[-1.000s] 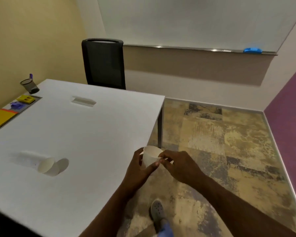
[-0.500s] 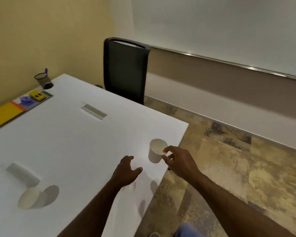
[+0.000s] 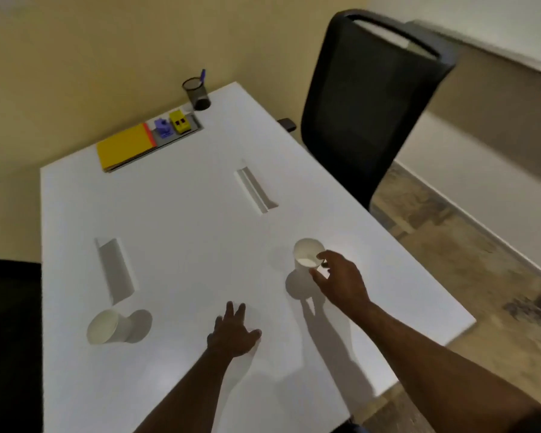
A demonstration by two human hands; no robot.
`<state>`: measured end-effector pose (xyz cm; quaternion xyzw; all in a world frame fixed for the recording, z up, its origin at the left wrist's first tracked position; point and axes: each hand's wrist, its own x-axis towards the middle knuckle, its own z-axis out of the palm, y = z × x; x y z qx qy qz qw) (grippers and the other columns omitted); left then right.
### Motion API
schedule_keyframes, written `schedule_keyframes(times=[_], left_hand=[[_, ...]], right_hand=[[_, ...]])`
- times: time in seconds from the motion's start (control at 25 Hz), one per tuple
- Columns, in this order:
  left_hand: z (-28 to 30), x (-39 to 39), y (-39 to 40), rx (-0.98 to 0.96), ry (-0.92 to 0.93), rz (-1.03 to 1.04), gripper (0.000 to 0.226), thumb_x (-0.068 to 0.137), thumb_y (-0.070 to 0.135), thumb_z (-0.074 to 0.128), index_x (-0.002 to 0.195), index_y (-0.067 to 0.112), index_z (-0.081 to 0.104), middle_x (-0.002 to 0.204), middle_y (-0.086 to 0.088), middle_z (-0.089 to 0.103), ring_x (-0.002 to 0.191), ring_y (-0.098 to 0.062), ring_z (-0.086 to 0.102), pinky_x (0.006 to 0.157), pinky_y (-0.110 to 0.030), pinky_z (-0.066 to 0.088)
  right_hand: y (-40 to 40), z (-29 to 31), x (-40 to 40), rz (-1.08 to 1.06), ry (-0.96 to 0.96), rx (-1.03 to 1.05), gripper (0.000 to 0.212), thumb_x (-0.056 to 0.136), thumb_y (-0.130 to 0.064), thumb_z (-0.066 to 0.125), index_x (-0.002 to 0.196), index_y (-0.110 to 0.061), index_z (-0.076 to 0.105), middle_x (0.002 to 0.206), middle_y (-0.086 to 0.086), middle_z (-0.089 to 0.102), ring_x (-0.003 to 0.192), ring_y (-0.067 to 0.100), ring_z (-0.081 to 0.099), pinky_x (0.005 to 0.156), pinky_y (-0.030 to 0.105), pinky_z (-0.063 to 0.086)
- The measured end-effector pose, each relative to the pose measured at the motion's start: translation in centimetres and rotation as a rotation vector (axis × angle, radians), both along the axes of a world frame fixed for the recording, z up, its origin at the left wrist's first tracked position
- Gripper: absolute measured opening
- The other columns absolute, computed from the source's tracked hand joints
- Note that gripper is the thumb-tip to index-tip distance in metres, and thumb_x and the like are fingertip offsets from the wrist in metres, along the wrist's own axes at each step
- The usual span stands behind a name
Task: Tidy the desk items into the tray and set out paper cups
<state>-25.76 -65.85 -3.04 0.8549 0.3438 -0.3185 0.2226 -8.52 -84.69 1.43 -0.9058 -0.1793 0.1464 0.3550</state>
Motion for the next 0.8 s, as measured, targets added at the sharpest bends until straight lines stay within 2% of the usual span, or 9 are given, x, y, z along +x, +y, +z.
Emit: schedule_keyframes(times=[0.08, 0.2, 0.44, 0.56, 0.64, 0.8], left_hand=[[-0.7, -0.3, -0.2, 0.008, 0.010, 0.051, 0.093, 0.083, 0.062, 0.053, 0.155, 0.028, 0.005, 0.165, 0.000, -0.013, 0.151, -0.039, 0.000, 0.118, -0.053, 0.023], [-1.8, -0.8, -0.9, 0.024, -0.006, 0.088, 0.100, 0.080, 0.061, 0.057, 0.155, 0.030, -0.001, 0.163, 0.002, -0.018, 0.150, -0.039, -0.008, 0.116, -0.051, 0.026], [-2.3, -1.4, -0.9, 0.028, -0.031, 0.108, 0.098, 0.080, 0.053, 0.058, 0.154, 0.034, -0.003, 0.163, 0.006, -0.018, 0.150, -0.035, -0.011, 0.116, -0.046, 0.028], [-2.1, -1.3, -0.8, 0.007, -0.021, 0.106, 0.096, 0.081, 0.053, 0.057, 0.154, 0.034, -0.001, 0.163, 0.007, -0.017, 0.151, -0.035, -0.010, 0.117, -0.047, 0.027], [-1.7, -1.2, -0.5, -0.011, -0.033, 0.129, 0.095, 0.081, 0.054, 0.058, 0.155, 0.034, 0.001, 0.164, 0.007, -0.015, 0.151, -0.034, -0.008, 0.118, -0.047, 0.026], [-0.2, -1.3, -0.3, -0.061, -0.070, 0.156, 0.088, 0.086, 0.053, 0.054, 0.156, 0.023, 0.010, 0.165, 0.003, -0.005, 0.152, -0.030, 0.002, 0.121, -0.043, 0.020]], right_hand=[[2.1, -0.8, 3.1, 0.047, -0.006, 0.003, 0.038, 0.083, -0.031, 0.070, 0.114, -0.012, 0.061, 0.112, 0.007, 0.069, 0.095, 0.023, 0.067, 0.075, 0.026, 0.047], [5.2, -1.9, 6.5, 0.108, -0.012, 0.005, 0.037, 0.085, -0.030, 0.067, 0.115, -0.011, 0.059, 0.114, 0.008, 0.068, 0.099, 0.025, 0.065, 0.080, 0.032, 0.048], [9.3, -3.8, 9.0, 0.210, -0.051, -0.031, 0.039, 0.088, -0.029, 0.063, 0.122, -0.011, 0.056, 0.125, 0.009, 0.062, 0.107, 0.028, 0.061, 0.086, 0.034, 0.047], [9.2, -4.6, 8.6, 0.250, -0.049, -0.075, 0.056, 0.087, -0.033, 0.064, 0.137, -0.018, 0.043, 0.141, 0.010, 0.050, 0.123, 0.029, 0.052, 0.097, 0.042, 0.045], [8.5, -4.2, 7.6, 0.200, -0.082, -0.093, 0.068, 0.086, -0.039, 0.065, 0.143, -0.019, 0.034, 0.151, 0.012, 0.039, 0.134, 0.031, 0.042, 0.104, 0.048, 0.041], [6.2, -3.7, 2.5, 0.089, -0.252, -0.003, 0.065, 0.082, -0.035, 0.068, 0.137, -0.014, 0.041, 0.146, 0.012, 0.044, 0.134, 0.030, 0.040, 0.106, 0.047, 0.039]])
